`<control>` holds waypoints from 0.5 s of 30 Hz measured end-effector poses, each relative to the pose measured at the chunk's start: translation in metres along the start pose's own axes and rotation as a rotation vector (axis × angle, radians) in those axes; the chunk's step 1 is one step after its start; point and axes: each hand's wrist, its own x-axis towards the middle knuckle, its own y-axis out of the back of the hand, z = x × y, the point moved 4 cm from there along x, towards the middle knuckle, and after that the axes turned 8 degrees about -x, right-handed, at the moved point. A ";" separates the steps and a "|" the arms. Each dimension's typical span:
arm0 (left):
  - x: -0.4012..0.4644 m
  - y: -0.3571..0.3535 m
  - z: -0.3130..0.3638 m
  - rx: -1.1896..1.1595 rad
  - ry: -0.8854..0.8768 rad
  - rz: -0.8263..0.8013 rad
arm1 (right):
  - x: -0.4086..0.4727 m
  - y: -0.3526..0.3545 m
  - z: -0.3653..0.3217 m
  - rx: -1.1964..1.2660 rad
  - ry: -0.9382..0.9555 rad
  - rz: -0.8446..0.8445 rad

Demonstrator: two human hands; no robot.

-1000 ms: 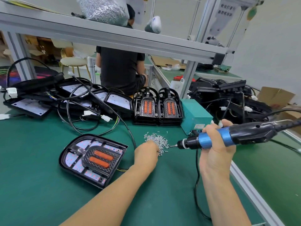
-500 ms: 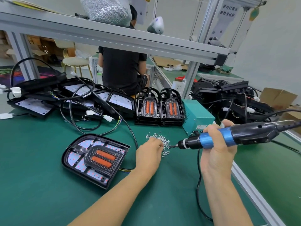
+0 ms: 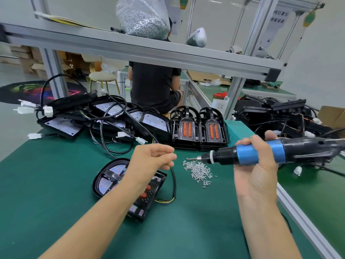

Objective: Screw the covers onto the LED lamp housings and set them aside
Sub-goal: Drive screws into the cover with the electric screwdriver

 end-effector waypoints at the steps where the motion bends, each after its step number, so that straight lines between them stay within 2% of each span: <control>1: 0.001 0.003 -0.001 0.024 0.015 -0.013 | 0.000 -0.005 0.002 -0.002 -0.002 -0.006; 4: 0.008 0.000 -0.005 0.175 0.033 -0.062 | 0.000 -0.014 0.004 -0.028 0.011 -0.011; 10: 0.031 -0.025 -0.014 0.624 -0.047 -0.073 | 0.005 -0.004 0.002 -0.107 0.071 0.034; 13: 0.036 -0.037 -0.017 0.694 -0.074 -0.081 | 0.008 0.006 0.000 -0.128 0.087 0.057; 15: 0.037 -0.040 -0.021 0.655 -0.064 -0.092 | 0.010 0.013 0.001 -0.119 0.079 0.084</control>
